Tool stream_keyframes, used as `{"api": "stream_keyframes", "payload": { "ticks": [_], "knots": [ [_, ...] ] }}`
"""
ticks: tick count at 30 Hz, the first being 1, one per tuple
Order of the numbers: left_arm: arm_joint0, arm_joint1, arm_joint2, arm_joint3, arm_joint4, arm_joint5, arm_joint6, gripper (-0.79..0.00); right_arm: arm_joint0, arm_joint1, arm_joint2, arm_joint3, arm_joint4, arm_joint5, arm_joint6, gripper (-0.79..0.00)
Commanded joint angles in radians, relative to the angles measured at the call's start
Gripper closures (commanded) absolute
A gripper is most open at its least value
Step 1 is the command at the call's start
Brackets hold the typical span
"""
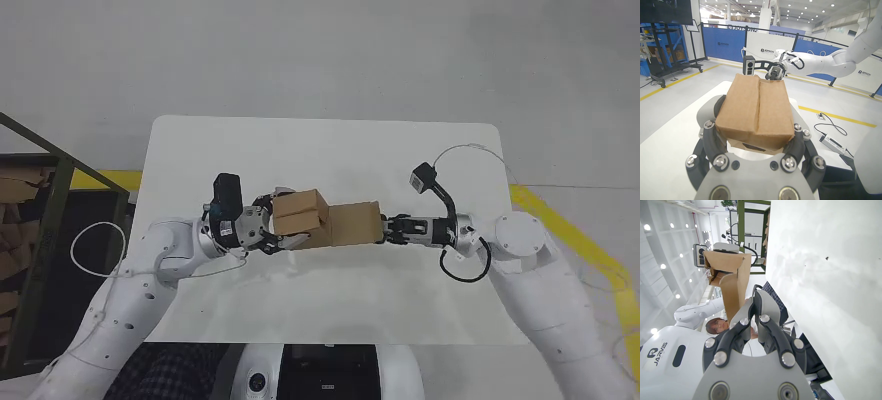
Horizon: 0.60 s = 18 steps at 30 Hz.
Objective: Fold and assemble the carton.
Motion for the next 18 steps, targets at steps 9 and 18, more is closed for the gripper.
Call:
{"api": "stream_keyframes", "payload": {
  "ticks": [9,18],
  "knots": [
    [-0.008,-0.008,0.025,0.000,0.028,0.001,-0.039,-0.514,0.073,-0.031,-0.091,0.021,0.086,-0.038,-0.016,0.000],
    [-0.009,-0.012,0.026,-0.005,0.106,0.024,-0.039,-0.517,0.088,-0.035,-0.110,0.019,0.072,-0.012,-0.013,-0.296]
  ]
}}
